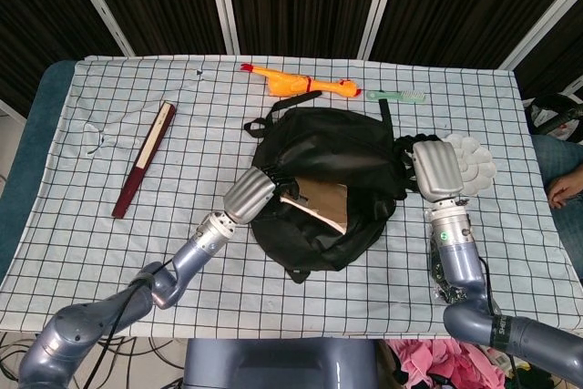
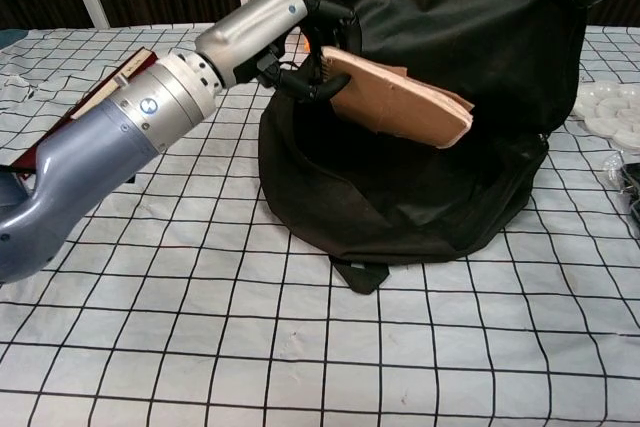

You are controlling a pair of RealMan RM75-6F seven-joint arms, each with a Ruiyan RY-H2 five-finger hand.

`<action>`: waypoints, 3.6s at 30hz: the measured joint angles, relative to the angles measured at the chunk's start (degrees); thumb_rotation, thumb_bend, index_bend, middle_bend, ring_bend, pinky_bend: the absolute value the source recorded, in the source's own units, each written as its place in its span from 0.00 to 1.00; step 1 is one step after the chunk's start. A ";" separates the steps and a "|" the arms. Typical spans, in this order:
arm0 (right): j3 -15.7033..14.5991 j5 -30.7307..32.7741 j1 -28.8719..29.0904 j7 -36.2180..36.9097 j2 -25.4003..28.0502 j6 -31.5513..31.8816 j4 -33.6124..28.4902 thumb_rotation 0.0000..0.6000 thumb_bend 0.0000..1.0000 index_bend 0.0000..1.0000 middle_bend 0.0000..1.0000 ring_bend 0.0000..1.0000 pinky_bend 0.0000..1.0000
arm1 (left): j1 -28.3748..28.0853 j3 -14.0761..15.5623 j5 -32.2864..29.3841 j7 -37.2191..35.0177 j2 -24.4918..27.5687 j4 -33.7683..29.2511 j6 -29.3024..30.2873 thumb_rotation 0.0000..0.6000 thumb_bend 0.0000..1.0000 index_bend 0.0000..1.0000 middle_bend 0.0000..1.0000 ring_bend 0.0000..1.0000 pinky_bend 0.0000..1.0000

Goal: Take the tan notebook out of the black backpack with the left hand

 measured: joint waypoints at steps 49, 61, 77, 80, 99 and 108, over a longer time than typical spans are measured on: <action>-13.83 2.73 -4.32 -15.49 11.92 -7.13 -9.07 1.00 0.26 0.11 0.13 0.15 0.18 | 7.25 -13.40 -15.21 9.67 34.39 -33.59 -4.31 1.00 0.45 0.72 0.71 0.49 0.46; -10.67 7.56 -6.40 -9.91 15.49 -5.81 -3.96 1.00 0.26 0.11 0.13 0.15 0.18 | 0.68 -14.46 -14.52 6.02 23.09 -20.98 -6.42 1.00 0.45 0.72 0.71 0.48 0.46; -9.44 1.71 -10.80 -5.80 18.40 1.61 -7.70 1.00 0.26 0.11 0.13 0.15 0.18 | -3.75 -4.97 -4.56 -9.88 7.35 -2.46 -2.84 1.00 0.33 0.57 0.53 0.31 0.27; -9.15 1.87 -10.70 -5.75 18.51 1.15 -8.19 1.00 0.26 0.11 0.13 0.15 0.18 | -1.72 -1.51 -2.34 -10.22 10.18 -4.15 -1.86 1.00 0.14 0.40 0.33 0.15 0.13; -8.21 2.44 -9.90 -9.37 16.45 1.75 -9.34 1.00 0.26 0.11 0.13 0.15 0.18 | 12.86 11.84 -3.45 3.18 51.62 -41.14 -7.11 1.00 0.06 0.27 0.13 0.00 0.00; -10.70 -5.05 -14.70 -7.65 17.29 9.69 -10.78 1.00 0.26 0.11 0.13 0.15 0.18 | 28.58 13.25 -7.06 23.67 49.94 -43.71 7.15 1.00 0.06 0.27 0.13 0.00 0.00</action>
